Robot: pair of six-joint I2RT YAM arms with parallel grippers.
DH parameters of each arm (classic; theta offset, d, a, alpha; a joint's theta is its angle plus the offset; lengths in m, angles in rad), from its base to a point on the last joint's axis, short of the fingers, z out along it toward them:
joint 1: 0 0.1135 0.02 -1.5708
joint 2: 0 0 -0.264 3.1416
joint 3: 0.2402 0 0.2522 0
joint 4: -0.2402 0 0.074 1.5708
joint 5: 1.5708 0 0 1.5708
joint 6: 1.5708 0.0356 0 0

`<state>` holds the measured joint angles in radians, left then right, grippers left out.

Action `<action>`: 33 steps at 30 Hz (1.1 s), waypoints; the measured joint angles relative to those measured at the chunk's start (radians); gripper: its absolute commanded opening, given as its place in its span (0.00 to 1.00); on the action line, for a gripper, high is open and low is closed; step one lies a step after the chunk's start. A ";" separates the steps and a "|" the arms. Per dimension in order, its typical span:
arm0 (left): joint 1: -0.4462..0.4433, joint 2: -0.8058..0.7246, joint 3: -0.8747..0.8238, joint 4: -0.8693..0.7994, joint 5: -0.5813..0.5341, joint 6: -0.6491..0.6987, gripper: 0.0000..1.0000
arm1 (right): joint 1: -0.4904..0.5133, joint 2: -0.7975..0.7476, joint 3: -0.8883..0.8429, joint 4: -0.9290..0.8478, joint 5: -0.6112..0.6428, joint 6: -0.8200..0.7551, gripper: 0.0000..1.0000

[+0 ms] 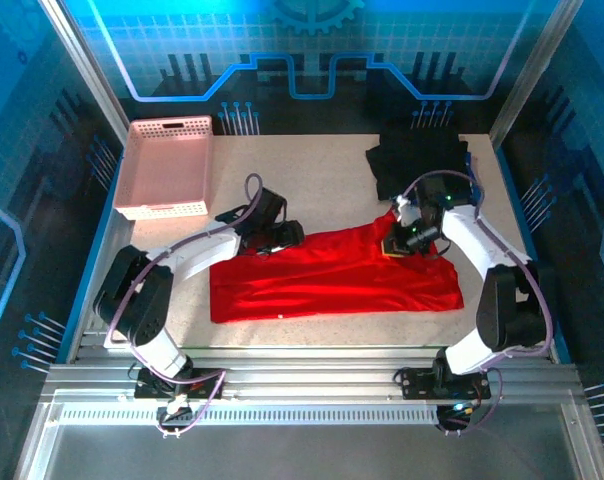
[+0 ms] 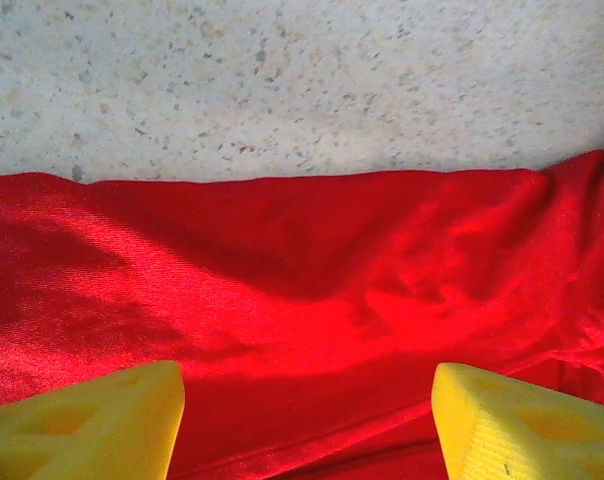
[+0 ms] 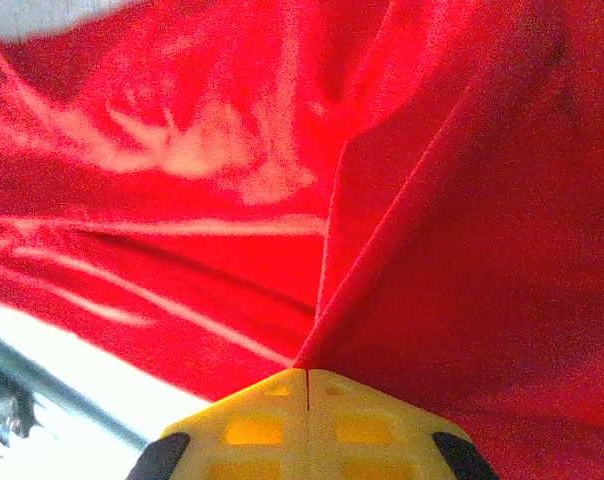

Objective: Fold and stack the t-shirts

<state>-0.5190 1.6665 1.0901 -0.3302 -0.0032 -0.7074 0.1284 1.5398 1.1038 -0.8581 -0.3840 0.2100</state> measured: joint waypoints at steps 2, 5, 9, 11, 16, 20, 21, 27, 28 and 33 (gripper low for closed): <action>0.000 0.025 0.000 0.000 0.000 0.000 0.67 | 0.028 -0.017 -0.043 -0.013 -0.017 0.014 0.00; 0.000 0.060 0.001 0.000 0.001 0.000 0.66 | 0.069 -0.021 -0.080 -0.032 -0.036 0.031 0.00; 0.000 0.095 0.003 -0.002 0.005 0.001 0.66 | 0.115 -0.017 -0.089 -0.035 -0.067 0.045 0.00; 0.000 0.104 0.003 -0.002 0.008 0.002 0.66 | 0.148 -0.001 -0.090 -0.038 -0.078 0.045 0.00; 0.000 0.114 0.009 -0.003 0.019 0.004 0.66 | 0.205 0.082 -0.105 -0.043 -0.092 0.056 0.23; 0.000 0.119 0.014 -0.004 0.019 0.004 0.67 | 0.209 0.096 -0.109 -0.062 -0.069 0.060 0.39; 0.000 0.119 0.014 -0.004 0.019 0.004 0.67 | 0.208 0.089 -0.101 -0.069 -0.059 0.061 0.42; 0.023 0.117 0.016 -0.003 0.027 0.000 0.67 | 0.108 -0.043 -0.027 -0.076 0.026 0.090 0.52; 0.031 0.116 0.016 -0.002 0.027 -0.001 0.67 | 0.068 -0.067 -0.014 -0.076 0.042 0.101 0.52; 0.071 0.101 0.018 0.012 0.027 0.000 0.67 | -0.113 -0.072 -0.001 -0.074 0.122 0.135 0.47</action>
<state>-0.4480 1.7679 1.1084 -0.3183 0.0242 -0.7078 0.0151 1.4673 1.1030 -0.9318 -0.2615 0.3454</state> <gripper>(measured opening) 0.675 0.492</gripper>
